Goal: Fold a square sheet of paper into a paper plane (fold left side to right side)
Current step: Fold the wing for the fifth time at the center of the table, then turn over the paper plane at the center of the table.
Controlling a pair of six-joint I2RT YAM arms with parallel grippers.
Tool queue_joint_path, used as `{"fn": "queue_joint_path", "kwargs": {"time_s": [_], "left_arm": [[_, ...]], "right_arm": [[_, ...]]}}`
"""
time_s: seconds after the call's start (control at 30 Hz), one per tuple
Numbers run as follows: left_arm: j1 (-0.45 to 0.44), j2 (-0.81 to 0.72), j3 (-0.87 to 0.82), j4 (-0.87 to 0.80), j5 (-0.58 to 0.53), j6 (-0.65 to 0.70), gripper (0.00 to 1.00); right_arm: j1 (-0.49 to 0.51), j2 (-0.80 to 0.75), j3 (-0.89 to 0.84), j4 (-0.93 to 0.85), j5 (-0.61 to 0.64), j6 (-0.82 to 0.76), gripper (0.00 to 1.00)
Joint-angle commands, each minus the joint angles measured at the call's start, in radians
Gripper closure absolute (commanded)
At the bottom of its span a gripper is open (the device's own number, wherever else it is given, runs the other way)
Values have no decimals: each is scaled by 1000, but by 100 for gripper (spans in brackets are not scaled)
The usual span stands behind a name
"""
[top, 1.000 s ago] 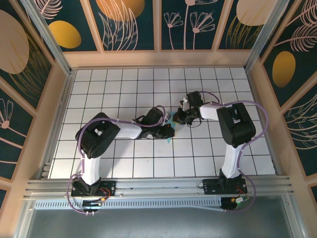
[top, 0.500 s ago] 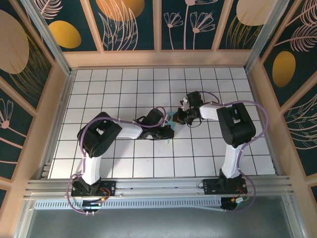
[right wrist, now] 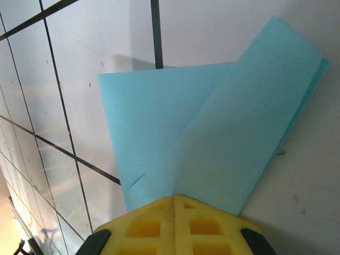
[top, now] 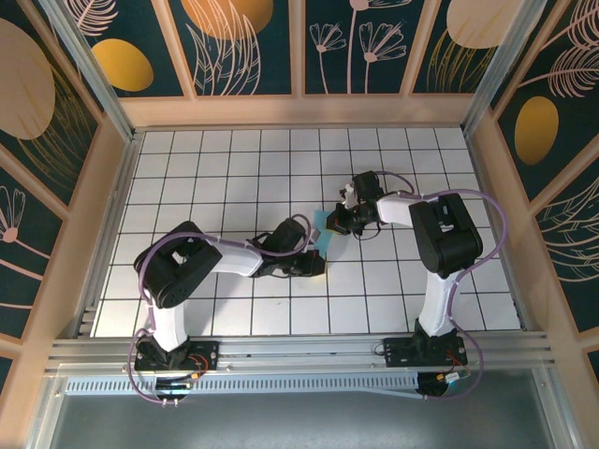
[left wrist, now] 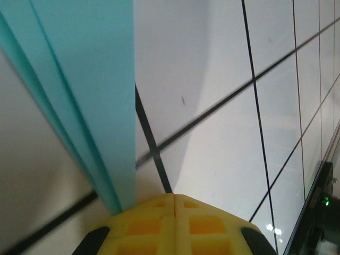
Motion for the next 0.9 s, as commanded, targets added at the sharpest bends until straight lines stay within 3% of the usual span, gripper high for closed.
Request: {"fn": "queue_joint_path", "kwargs": {"time_s": [0.0, 0.17, 0.47, 0.7, 0.87], "left_arm": [[-20, -37, -85, -75, -24, -21, 100], [-20, -146, -143, 27, -116, -56, 100], [-5, -406, -136, -60, -443, -24, 100], [6, -579, -200, -114, -746, -46, 74], [9, -630, -220, -121, -821, -46, 64]], "right_arm": [[8, 62, -2, -74, 107, -21, 100], [8, 10, 45, -60, 109, -25, 100], [14, -143, 128, -150, 264, -57, 61], [108, -204, 103, -264, 503, -33, 42], [173, -161, 119, -298, 597, -16, 38]]}}
